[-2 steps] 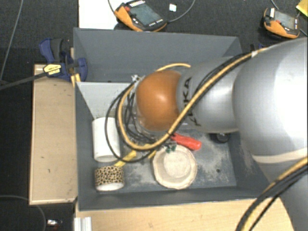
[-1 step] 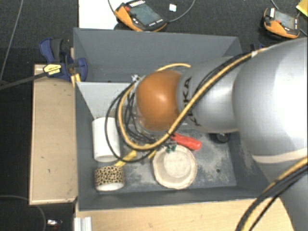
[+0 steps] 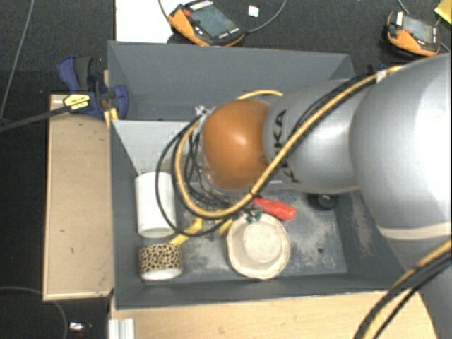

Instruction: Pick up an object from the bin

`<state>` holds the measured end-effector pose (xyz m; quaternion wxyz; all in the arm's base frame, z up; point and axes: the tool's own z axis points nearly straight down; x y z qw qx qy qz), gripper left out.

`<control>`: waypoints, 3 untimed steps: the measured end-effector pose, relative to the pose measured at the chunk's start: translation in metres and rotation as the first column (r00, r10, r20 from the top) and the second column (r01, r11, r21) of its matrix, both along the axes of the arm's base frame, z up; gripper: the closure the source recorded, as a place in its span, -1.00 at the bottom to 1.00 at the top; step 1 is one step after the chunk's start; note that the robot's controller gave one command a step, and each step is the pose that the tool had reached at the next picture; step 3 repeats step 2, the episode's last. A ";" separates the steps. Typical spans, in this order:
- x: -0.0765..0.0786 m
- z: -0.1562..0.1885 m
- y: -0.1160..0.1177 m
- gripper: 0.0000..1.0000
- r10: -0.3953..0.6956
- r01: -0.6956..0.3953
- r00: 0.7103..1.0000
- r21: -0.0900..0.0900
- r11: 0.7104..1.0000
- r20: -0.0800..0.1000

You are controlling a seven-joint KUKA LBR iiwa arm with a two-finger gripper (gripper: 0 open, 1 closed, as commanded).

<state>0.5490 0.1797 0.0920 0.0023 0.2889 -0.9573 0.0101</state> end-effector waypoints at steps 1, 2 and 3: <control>0.003 0.049 0.001 1.00 0.000 0.000 1.000 0.003 1.000 0.011; 0.003 0.073 0.001 1.00 -0.002 0.002 1.000 0.003 1.000 0.010; 0.003 0.073 0.001 1.00 -0.002 0.002 1.000 0.003 1.000 0.010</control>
Offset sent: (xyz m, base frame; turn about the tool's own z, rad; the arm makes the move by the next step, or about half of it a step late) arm 0.0015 0.0003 0.0403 -0.0001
